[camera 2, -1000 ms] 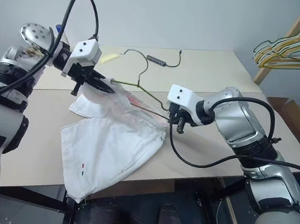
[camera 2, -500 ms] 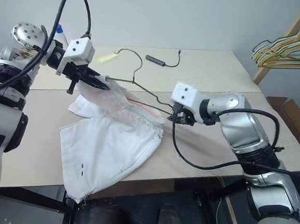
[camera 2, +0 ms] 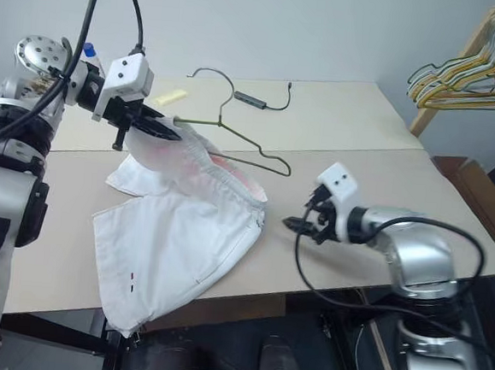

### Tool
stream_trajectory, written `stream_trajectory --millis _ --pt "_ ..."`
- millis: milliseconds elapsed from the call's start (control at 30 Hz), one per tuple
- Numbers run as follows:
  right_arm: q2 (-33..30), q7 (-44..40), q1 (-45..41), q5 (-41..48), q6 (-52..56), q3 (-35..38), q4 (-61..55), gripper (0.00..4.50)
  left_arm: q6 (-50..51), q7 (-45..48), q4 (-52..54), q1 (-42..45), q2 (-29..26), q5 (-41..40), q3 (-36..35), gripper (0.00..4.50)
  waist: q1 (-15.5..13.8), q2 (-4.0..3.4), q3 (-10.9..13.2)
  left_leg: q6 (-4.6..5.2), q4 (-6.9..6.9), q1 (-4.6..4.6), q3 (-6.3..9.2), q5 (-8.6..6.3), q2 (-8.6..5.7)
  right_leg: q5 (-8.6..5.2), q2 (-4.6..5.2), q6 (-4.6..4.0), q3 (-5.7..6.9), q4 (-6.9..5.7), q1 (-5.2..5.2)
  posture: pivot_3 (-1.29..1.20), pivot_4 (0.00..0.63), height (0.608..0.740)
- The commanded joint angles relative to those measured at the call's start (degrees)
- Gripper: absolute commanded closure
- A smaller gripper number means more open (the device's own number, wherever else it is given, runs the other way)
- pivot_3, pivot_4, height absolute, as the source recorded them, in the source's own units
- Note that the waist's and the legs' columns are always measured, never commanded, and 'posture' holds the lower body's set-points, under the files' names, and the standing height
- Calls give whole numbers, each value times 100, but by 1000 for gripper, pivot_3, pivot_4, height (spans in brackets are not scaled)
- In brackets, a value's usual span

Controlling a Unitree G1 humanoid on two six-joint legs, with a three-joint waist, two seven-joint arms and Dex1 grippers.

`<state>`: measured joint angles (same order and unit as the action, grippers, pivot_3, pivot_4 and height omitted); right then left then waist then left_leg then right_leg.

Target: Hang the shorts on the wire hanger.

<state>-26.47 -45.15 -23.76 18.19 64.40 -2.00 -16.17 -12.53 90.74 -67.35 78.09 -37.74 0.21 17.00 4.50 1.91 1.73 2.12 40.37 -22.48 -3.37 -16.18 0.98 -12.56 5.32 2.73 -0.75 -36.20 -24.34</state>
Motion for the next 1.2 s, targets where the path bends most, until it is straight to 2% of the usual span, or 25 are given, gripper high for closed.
stream_trajectory --millis 33,133,233,567,600,733,833,1200 --pt "680 337 -143 364 -35 104 258 447 -20 29 34 197 -47 68 -245 4500 -5 0 0 0 0 0 1 0 0 0 0 0 0 1 2 -75 0 740" --pt "1007 549 -254 340 -142 -14 674 447 3 40 54 185 -37 128 -325 4500 -24 0 0 0 2 -4 2 0 -3 3 4 5 2 -1 3 -68 0 740" --pt "1092 733 -293 319 -242 -31 921 1024 13 46 63 192 -32 199 -401 4500 -57 0 0 1 3 -11 4 0 -6 6 9 10 7 -7 2 -58 0 740" --pt "1007 1117 -441 470 -258 369 1124 4312 -72 171 95 108 -107 219 -594 4500 -45 0 0 3 4 -19 6 -2 -6 10 9 16 8 -8 0 -60 0 740" --pt "988 1135 -456 475 -276 393 1156 4465 -77 173 98 101 -117 206 -595 4500 -44 0 0 3 4 -19 6 -2 -7 10 10 16 7 -8 0 -61 0 740" --pt "851 1158 -511 507 -371 604 1285 4465 -22 176 178 50 -221 -153 -501 4500 -37 0 0 3 3 -19 6 -2 -6 10 9 16 7 -8 -1 -66 0 740" --pt "601 1151 -586 497 -474 721 1430 4465 14 176 385 -54 -454 -491 -82 4500 -30 0 0 5 3 -19 6 -3 -6 10 10 17 4 -8 -1 -69 0 740" --pt "-383 1023 -1058 575 -760 1053 2108 4465 -45 176 448 -200 -664 -912 416 4500 -43 0 0 10 4 -20 5 -6 -7 11 11 18 3 -4 0 -70 0 740"
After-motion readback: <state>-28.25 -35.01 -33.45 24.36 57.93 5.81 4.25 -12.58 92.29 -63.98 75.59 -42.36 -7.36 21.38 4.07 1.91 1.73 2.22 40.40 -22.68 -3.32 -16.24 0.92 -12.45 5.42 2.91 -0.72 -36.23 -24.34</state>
